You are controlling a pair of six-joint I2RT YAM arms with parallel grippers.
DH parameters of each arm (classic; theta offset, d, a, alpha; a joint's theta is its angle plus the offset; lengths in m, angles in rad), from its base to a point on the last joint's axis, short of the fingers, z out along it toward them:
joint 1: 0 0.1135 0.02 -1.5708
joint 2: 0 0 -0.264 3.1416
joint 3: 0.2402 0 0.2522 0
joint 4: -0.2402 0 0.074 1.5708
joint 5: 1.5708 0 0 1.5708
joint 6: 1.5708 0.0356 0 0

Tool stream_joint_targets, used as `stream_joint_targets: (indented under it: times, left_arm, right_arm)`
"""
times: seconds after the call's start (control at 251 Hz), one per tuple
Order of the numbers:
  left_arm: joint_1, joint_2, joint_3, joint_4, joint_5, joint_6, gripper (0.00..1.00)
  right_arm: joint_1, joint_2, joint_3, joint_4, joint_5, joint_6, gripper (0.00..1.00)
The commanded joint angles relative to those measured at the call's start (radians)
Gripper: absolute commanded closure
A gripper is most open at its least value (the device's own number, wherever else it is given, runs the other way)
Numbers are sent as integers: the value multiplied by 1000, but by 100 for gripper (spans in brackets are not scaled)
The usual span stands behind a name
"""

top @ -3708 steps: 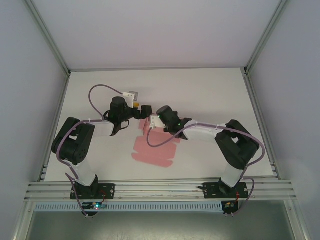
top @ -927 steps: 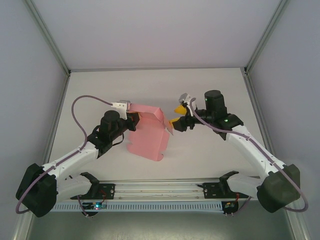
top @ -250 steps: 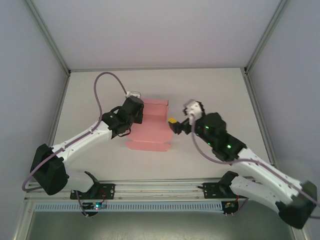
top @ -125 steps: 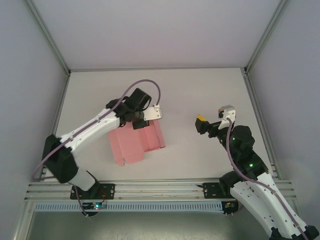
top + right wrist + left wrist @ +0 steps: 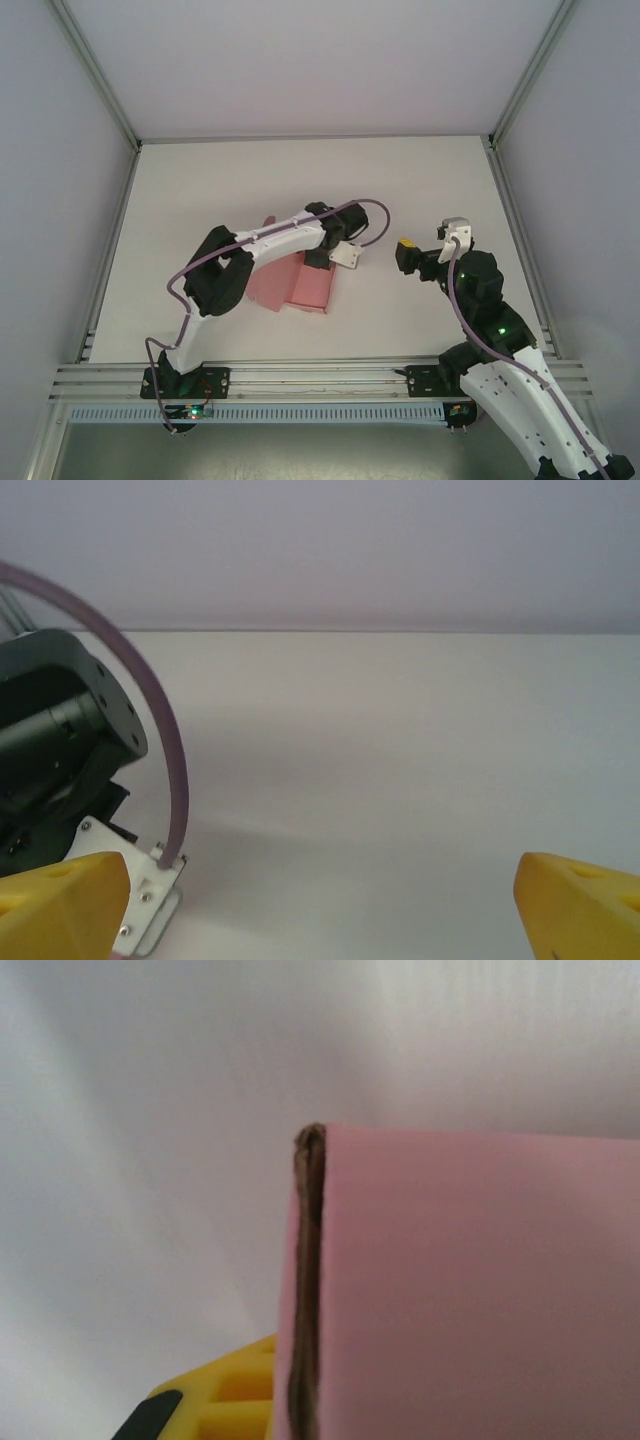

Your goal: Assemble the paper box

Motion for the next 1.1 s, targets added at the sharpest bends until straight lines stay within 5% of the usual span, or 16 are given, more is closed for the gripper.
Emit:
stream_joint_targets:
  times: [0.0,0.072,0.164,0.212,0.303,0.415,0.611,0.734,0.834,1.097]
  left_arm:
    - [-19,5,47,-25,-67,18,72]
    - [-18,-7,79,-42,-43,-12,47]
    - [-19,-55,109,-84,46,-27,29]
    - [-19,-98,102,-62,89,-36,0]
    - [-17,-195,54,20,148,-57,0]
    - [-8,-344,-58,249,157,-164,0]
    - [94,-613,-251,575,40,-652,0]
    - [268,-764,-399,533,-23,-1072,0]
    - [390,-890,-581,532,-43,-1271,0]
    - [474,-1172,-922,495,-73,-1426,0]
  right_arm:
    - [-17,-34,-2,-25,65,16,2]
    - [-24,-43,-6,-32,57,14,2]
    - [-33,-34,-3,-37,48,5,2]
    - [-37,-26,-11,-20,51,-7,2]
    - [-54,1,-24,22,45,1,2]
    - [-79,102,-8,75,-112,-7,2]
    - [-70,454,153,-5,-364,-96,4]
    - [-30,665,266,-75,-420,-206,5]
    - [13,806,357,-113,-491,-298,5]
    - [167,1199,594,-189,-439,-395,5]
